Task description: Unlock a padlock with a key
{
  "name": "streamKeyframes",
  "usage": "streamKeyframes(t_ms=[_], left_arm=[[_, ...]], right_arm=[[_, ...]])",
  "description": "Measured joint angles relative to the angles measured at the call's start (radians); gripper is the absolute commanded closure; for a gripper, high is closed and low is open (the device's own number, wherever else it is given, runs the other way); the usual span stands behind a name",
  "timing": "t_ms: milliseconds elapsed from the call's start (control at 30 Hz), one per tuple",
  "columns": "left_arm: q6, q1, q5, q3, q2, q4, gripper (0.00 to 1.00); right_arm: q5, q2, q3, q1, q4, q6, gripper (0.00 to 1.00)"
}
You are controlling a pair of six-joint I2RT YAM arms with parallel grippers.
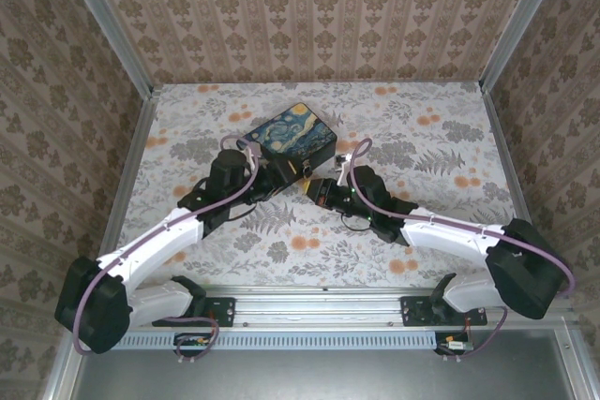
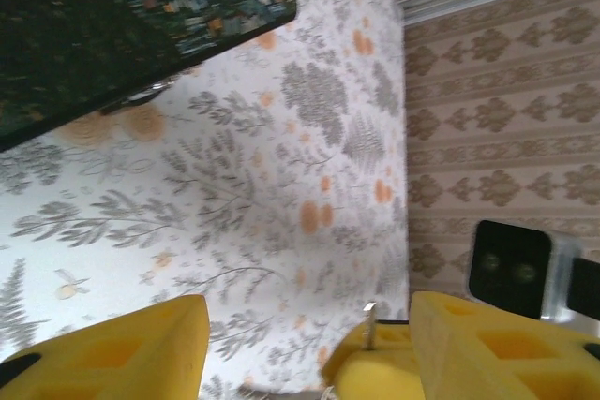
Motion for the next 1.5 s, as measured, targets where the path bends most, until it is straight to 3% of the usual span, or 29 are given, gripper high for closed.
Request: streamKeyframes(t_ms=[167,300,433,500,667,900,1200,1500], left_arm=[[0.103,0.011,0.044,0.082,0.022,-0.106,0.46],[0.277,0.066,0.136,0.205,0.073,-0.255,0.43],[0.406,0.144,0.142,0.273,0.08,-0.393,0.43],[0.422,0.143,0.122,0.265,0.08,-0.419,0.41],[0.378,0.003,-0.032,0.224,0.121,-0.434,0.34],[0.283,-0.167,-0.293,0.267,0.323,-0.41,0.31],[0.193,-0.222,-0.556,0.443,0.571,-0.388,0.26],[0.002,-0.292,-0.732,0.623,0.806,-0.431,0.31]], right_arm=[[-0.054,-0.019,0.0,0.0,-0.05,-0.13,1.0],[-0.105,-0.036,0.022,-0.003,-0.165,-0.251,1.0],[-0.112,-0.085,0.047,-0.016,-0.283,-0.346,1.0],[-0.114,-0.118,0.047,-0.034,-0.322,-0.376,1.0],[-0.143,-0.153,0.044,-0.101,-0.373,-0.422,1.0],[-0.161,-0.156,0.024,-0.194,-0.472,-0.456,1.0],[-0.127,-0.155,-0.02,-0.288,-0.533,-0.445,1.0],[-0.112,-0.151,-0.031,-0.332,-0.537,-0.446,1.0]])
